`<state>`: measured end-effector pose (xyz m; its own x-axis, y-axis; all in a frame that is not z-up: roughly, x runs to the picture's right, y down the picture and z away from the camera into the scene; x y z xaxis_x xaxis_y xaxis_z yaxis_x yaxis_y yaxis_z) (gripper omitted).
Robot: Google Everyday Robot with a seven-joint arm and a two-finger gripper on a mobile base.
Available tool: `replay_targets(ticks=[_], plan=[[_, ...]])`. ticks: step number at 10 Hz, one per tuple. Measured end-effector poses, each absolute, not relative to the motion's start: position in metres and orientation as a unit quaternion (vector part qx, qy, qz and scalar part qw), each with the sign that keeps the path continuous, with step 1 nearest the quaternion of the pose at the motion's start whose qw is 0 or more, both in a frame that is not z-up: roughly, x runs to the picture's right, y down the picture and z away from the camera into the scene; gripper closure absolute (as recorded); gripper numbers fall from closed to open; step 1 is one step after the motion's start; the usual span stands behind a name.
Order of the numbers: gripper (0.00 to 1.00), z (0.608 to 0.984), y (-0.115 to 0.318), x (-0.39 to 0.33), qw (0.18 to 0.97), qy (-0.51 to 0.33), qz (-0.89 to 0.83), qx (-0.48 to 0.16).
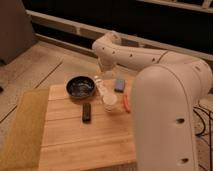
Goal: Place the bottle in the ceramic bowl
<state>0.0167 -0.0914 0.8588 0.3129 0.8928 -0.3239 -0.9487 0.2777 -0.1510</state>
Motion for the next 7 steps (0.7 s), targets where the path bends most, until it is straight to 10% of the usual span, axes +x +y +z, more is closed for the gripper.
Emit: replay_targets(ticks=[7], plan=[[0.35, 0.910, -0.038, 0.044, 0.757, 0.151, 0.596, -0.224]])
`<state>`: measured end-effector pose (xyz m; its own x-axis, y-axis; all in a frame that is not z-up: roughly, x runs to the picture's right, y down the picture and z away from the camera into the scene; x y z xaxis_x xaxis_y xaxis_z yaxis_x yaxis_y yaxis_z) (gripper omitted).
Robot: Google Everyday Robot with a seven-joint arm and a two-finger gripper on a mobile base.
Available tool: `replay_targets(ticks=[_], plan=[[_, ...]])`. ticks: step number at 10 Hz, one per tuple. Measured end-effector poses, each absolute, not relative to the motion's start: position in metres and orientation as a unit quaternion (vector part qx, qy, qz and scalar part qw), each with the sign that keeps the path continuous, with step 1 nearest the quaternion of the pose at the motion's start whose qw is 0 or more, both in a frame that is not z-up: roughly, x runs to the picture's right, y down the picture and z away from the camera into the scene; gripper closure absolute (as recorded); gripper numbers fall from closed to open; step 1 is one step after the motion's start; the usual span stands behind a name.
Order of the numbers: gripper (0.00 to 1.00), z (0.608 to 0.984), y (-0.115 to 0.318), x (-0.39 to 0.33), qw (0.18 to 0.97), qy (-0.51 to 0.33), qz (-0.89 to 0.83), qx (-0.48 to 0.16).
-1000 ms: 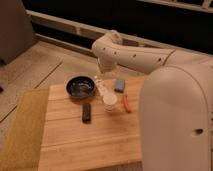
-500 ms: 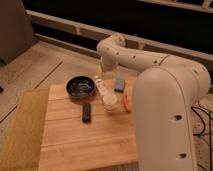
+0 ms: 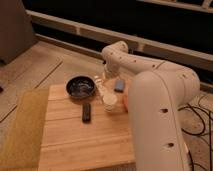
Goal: Place the bottle in the ceramic bowl
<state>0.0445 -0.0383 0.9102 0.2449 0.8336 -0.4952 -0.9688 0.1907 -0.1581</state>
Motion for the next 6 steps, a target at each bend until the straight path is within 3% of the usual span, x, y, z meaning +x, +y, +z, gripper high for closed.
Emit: replay_targets(ticks=[6], plan=[[0.35, 0.938, -0.028, 0.044, 0.742, 0.186, 0.589, -0.259]])
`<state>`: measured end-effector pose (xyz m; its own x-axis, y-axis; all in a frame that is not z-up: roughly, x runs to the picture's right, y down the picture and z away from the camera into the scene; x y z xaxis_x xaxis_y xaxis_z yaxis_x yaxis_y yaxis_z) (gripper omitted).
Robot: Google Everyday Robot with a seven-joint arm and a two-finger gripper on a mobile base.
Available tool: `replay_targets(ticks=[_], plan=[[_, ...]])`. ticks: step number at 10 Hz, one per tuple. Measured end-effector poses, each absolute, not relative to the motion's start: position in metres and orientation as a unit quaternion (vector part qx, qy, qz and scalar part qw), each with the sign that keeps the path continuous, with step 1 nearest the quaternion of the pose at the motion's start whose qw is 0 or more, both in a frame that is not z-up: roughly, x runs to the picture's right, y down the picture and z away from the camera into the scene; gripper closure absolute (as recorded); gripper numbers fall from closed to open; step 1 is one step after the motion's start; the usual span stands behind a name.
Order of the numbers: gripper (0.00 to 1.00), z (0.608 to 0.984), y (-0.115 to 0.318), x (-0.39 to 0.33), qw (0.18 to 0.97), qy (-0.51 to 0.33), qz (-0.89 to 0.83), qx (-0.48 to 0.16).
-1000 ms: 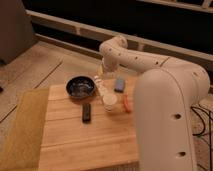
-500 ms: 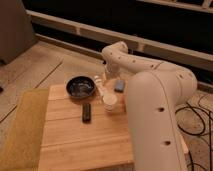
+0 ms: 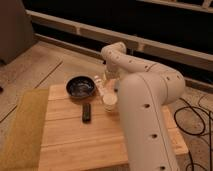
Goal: Place the bottle in the ceramic bowl
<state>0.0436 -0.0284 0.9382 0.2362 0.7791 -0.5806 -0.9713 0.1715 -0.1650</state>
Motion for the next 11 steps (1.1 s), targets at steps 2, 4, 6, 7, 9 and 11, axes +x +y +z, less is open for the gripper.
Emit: replay_targets(ticks=[2, 4, 6, 7, 9, 11], plan=[[0.35, 0.946, -0.030, 0.044, 0.748, 0.188, 0.579, -0.267], [0.35, 0.951, -0.042, 0.032, 0.774, 0.180, 0.548, -0.263], [0.35, 0.956, -0.046, 0.023, 0.788, 0.176, 0.528, -0.265], [0.35, 0.960, -0.043, 0.017, 0.790, 0.174, 0.522, -0.270], [0.35, 0.965, -0.037, 0.014, 0.787, 0.177, 0.520, -0.281], [0.35, 0.972, -0.030, 0.016, 0.782, 0.181, 0.521, -0.291]])
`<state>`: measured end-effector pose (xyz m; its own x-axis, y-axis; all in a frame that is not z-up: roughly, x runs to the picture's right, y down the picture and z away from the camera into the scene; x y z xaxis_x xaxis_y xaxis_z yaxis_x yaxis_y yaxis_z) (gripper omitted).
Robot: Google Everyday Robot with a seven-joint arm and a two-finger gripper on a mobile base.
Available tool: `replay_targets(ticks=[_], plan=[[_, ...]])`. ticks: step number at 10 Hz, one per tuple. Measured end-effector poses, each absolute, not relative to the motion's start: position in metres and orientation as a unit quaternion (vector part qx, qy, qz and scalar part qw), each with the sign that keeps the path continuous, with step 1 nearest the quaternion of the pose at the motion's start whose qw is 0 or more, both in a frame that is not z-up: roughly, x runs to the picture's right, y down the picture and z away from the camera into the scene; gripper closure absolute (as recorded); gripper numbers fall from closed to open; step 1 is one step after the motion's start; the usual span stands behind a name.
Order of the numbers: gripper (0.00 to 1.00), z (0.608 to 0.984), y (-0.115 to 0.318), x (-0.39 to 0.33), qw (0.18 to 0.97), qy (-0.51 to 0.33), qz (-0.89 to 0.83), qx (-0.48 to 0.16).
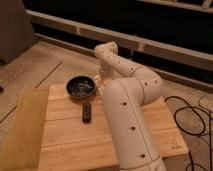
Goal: Place the bottle in the ceramic bowl
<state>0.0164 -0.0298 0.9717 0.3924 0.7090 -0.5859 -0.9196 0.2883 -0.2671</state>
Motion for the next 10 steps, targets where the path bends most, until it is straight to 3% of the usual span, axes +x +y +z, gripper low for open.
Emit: replay_targets(ticks=[10], plan=[[0.35, 0.988, -0.007, 0.008, 0.762, 0.194, 0.498, -0.366]])
